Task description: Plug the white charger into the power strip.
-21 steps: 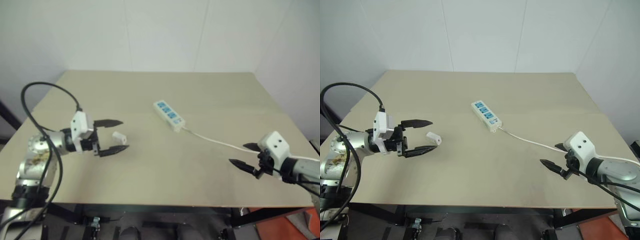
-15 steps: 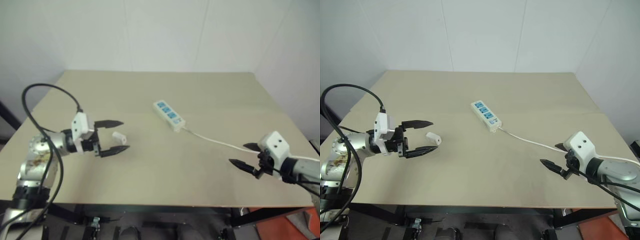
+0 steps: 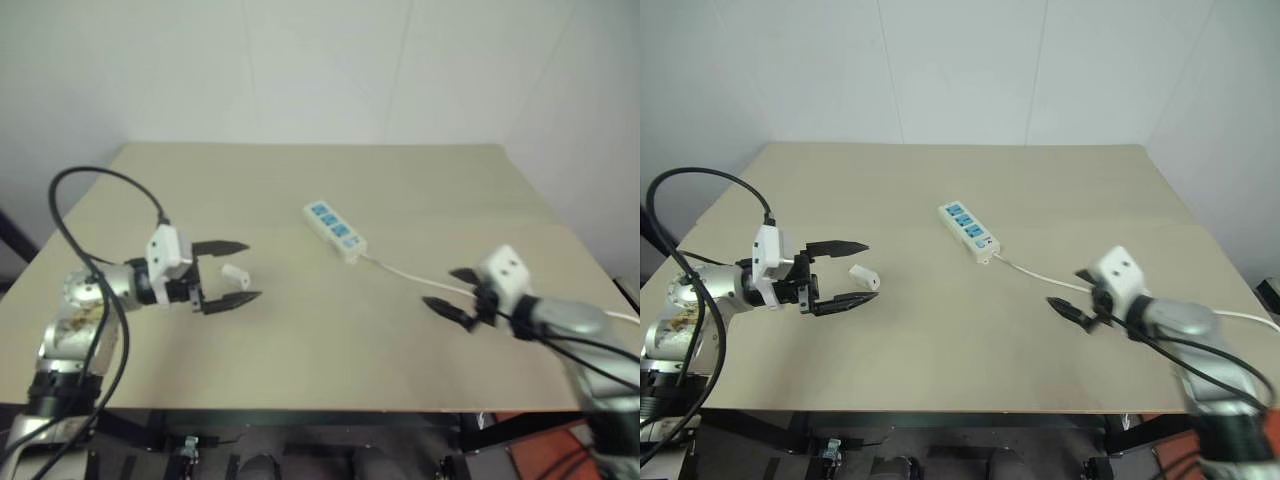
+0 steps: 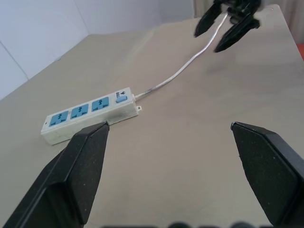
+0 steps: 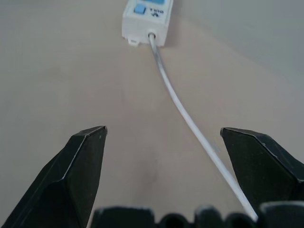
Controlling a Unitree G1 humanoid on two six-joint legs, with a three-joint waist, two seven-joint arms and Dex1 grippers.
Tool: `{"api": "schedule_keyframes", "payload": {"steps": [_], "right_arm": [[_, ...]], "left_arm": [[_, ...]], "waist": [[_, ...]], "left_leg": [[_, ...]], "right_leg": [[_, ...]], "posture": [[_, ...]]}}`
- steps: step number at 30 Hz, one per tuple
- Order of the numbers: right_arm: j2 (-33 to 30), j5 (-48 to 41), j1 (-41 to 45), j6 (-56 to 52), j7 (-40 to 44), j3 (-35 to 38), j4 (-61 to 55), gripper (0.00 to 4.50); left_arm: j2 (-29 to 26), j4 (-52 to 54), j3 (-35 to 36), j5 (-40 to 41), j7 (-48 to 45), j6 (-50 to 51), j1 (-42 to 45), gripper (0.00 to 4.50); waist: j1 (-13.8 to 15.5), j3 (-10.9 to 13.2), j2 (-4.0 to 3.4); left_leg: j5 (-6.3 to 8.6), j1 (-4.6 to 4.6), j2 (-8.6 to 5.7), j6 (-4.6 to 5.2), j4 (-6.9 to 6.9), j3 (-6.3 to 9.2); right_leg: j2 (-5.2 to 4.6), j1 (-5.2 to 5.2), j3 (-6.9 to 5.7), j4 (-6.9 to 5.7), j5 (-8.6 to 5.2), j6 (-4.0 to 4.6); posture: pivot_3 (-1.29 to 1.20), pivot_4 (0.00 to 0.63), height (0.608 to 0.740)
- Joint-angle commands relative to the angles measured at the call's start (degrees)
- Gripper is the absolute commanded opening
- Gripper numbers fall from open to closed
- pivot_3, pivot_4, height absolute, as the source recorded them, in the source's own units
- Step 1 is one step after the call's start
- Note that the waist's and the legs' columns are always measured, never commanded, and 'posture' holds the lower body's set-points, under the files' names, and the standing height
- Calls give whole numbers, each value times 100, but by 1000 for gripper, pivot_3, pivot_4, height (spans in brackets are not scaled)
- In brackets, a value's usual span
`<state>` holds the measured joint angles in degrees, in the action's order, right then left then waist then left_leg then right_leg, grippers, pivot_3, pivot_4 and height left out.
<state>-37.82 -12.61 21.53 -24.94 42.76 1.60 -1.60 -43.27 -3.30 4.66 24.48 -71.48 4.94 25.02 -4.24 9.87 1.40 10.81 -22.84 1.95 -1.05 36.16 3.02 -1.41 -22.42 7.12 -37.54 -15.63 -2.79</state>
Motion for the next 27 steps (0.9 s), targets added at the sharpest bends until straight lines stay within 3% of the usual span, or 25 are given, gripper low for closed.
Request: {"api": "schedule_keyframes", "payload": {"steps": [1,8,11,22,24,27], "right_arm": [[467,467,833,560,-299,-412,1054,4500],[1321,846,2424,1481,-529,-560,4056,4500],[1416,794,2750,1575,-74,-568,4767,3909],[1533,1068,2898,1872,224,-721,5125,75],[1529,1113,2875,1937,233,-741,5051,32],[1392,1048,2445,1727,348,-743,3926,32]], "left_arm": [[-34,19,-167,-266,121,6,191,4479],[-74,399,-235,-379,481,563,261,4479],[-150,523,-225,-387,480,682,135,4500],[-181,725,-126,-328,617,684,-185,4500],[-169,699,-139,-341,617,650,-179,4500],[-108,610,-134,-302,571,569,-163,4500]], "waist": [[15,1,0],[37,1,0],[31,1,0],[-27,1,-1],[-49,1,-1],[-81,1,-1]], "left_leg": [[0,-7,-1,0,-3,1],[0,-41,-5,0,-17,6],[0,-46,-5,0,-27,7],[0,-26,-2,-1,-25,8],[-1,-20,-1,-1,-24,9],[-1,-19,-1,-2,-25,11]], "right_leg": [[-1,-5,-1,1,0,1],[-9,-33,-9,15,29,49],[-14,-33,-13,32,32,52],[-7,-31,-13,1,36,59],[-4,-29,-11,-5,36,59],[-2,-29,-11,-7,35,59]], "posture": [[0,150,740],[0,150,740],[0,150,740],[0,150,740],[0,150,740],[0,150,740]]}}
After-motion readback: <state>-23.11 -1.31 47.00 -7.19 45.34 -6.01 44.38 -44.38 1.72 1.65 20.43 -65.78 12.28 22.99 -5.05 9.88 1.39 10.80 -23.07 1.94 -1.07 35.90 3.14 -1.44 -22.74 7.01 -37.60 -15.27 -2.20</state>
